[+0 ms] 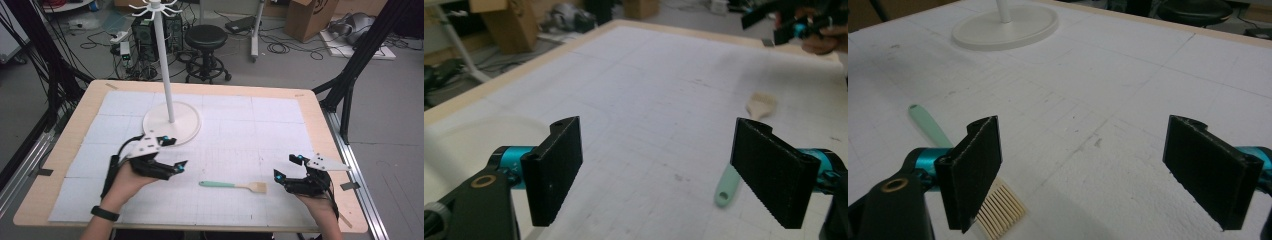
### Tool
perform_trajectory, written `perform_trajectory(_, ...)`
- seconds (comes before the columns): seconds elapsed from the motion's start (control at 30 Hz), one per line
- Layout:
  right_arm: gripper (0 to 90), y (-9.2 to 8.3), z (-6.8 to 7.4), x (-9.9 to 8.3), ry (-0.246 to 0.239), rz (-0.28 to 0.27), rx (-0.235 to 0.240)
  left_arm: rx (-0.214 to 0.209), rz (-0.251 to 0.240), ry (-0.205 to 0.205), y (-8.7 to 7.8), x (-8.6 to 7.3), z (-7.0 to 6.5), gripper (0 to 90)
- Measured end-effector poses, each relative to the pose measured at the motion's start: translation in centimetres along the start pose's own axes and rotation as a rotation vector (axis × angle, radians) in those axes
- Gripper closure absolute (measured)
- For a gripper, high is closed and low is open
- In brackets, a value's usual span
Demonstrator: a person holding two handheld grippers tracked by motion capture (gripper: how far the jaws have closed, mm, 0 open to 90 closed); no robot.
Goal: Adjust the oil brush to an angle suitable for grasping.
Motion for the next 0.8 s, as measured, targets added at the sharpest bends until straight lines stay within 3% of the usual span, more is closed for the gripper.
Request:
perform_trajectory(0.03,15.0,0.0,0.0,0.0,0.000,0.000,0.000,0.022,-0.012,-0.014,-0.7,-0.1,0.6,21.4)
perform_trajectory(0.07,15.0,0.2,0.2,0.1,0.002,-0.001,0.004,0.059,-0.044,-0.060,-2.4,-0.5,2.0,21.1)
perform_trajectory(0.1,15.0,0.2,0.2,0.1,0.002,-0.001,0.004,0.059,-0.044,-0.060,-2.4,-0.5,2.0,20.9)
perform_trajectory(0.13,15.0,0.4,0.3,0.2,-0.001,0.001,0.010,0.078,-0.067,-0.098,-4.0,-1.0,3.2,20.2)
perform_trajectory(0.23,15.0,0.7,0.4,0.1,-0.004,0.006,0.010,0.104,-0.074,-0.118,-5.2,-1.7,4.1,19.0)
perform_trajectory(0.33,15.0,1.0,0.5,0.0,-0.004,0.014,0.014,0.143,-0.058,-0.148,-7.0,-3.4,5.5,15.7)
perform_trajectory(0.6,15.0,1.2,0.6,-0.2,-0.002,0.021,0.019,0.163,-0.040,-0.181,-9.2,-5.7,6.6,15.8)
perform_trajectory(0.67,15.0,1.2,0.6,-0.2,-0.001,0.022,0.019,0.164,-0.046,-0.181,-9.4,-5.9,6.7,15.7)
perform_trajectory(0.73,15.0,1.3,0.7,-0.1,0.002,0.018,0.021,0.140,-0.059,-0.188,-9.7,-6.4,6.6,15.8)
perform_trajectory(0.8,15.0,1.4,0.7,-0.1,0.006,0.016,0.019,0.151,-0.048,-0.192,-9.8,-7.0,6.8,15.9)
Point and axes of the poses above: each handheld gripper's, and its own axes: y roughly forward along the jaws, x roughly out of its top, z roughly to its left, the point moved 9 cm from there along y, roughly forward along the jaws, and after that the axes turned 9 degrees about x, right-handed, at the moved point
